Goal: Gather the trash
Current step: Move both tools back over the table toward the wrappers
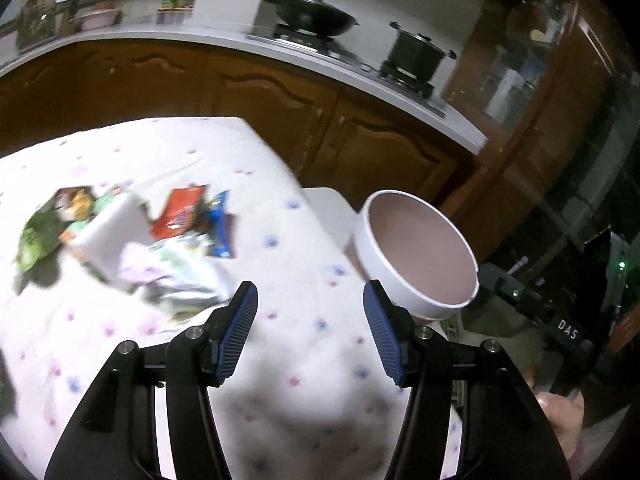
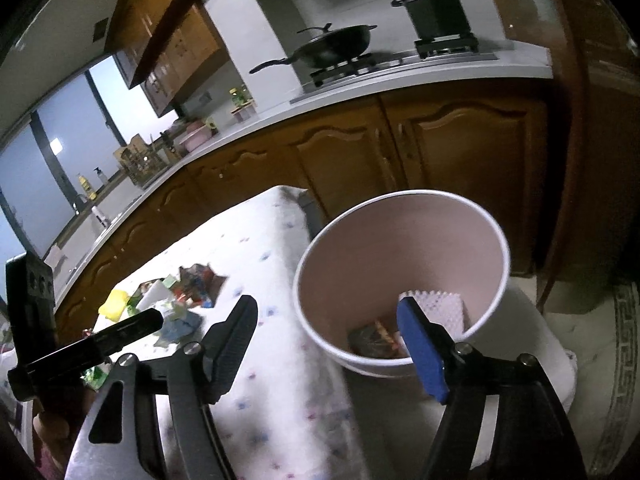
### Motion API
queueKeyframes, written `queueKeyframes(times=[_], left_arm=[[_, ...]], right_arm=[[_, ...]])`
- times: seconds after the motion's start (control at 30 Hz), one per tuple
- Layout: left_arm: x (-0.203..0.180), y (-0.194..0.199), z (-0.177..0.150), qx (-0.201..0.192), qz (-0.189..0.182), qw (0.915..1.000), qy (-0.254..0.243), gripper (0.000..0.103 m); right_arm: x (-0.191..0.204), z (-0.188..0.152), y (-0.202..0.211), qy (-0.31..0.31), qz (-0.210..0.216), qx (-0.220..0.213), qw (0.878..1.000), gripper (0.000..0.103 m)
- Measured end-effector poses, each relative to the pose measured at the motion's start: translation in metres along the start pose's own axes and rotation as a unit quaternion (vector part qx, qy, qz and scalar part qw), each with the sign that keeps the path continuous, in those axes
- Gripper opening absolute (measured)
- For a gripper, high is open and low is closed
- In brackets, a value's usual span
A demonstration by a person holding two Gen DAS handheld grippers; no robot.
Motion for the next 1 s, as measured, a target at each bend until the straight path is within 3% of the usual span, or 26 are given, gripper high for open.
queueKeyframes(times=[0.5,1.0], left_arm=[[0.076,0.042,-0.025,-0.018,0.047,0.9974,0.051,0.056],[0.121,0.062,-0.025,-0.031,0.084,0.9929,0.078,0.056]], right_arm=[[0.049,-0.016,-0.015,0.024,0.034,0.018,0.999,0.074],[0.106,-0.031,-0.038,0.058,0.077,0.041,0.994,0.074]])
Point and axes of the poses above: each gripper's, at about its wrist camera, not at the fingertips, and y roughly against the way its jaws point, x to its left, z to its top, the point moved 4 cm from there along -y, roughly the way its jaws point, and after that the axes turned 4 degrees about z, right-handed, at the moved point
